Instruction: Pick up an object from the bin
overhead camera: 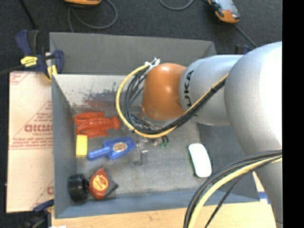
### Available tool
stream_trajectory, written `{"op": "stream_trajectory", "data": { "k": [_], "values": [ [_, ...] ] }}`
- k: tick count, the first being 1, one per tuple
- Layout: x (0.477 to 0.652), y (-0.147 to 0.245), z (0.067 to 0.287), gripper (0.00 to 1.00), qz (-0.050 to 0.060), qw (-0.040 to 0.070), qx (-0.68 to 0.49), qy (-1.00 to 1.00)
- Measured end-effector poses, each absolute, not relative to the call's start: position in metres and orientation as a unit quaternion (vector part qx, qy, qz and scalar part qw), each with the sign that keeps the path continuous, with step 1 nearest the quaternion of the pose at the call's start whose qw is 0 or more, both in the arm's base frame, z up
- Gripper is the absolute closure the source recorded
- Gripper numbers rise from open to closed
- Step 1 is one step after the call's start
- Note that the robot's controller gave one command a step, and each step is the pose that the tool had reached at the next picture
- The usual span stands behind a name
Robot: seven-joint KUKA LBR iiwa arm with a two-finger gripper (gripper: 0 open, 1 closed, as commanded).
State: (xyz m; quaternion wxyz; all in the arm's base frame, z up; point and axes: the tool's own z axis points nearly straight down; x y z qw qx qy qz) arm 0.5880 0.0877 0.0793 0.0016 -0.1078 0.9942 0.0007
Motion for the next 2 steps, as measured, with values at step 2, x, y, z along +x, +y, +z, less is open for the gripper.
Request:
{"op": "stream_trajectory", "data": {
  "k": [2],
  "values": [
    [0.5515, 0.1344, 0.0727, 1.0, -0.001, 0.008, -0.256, 0.967]
  ]
}}
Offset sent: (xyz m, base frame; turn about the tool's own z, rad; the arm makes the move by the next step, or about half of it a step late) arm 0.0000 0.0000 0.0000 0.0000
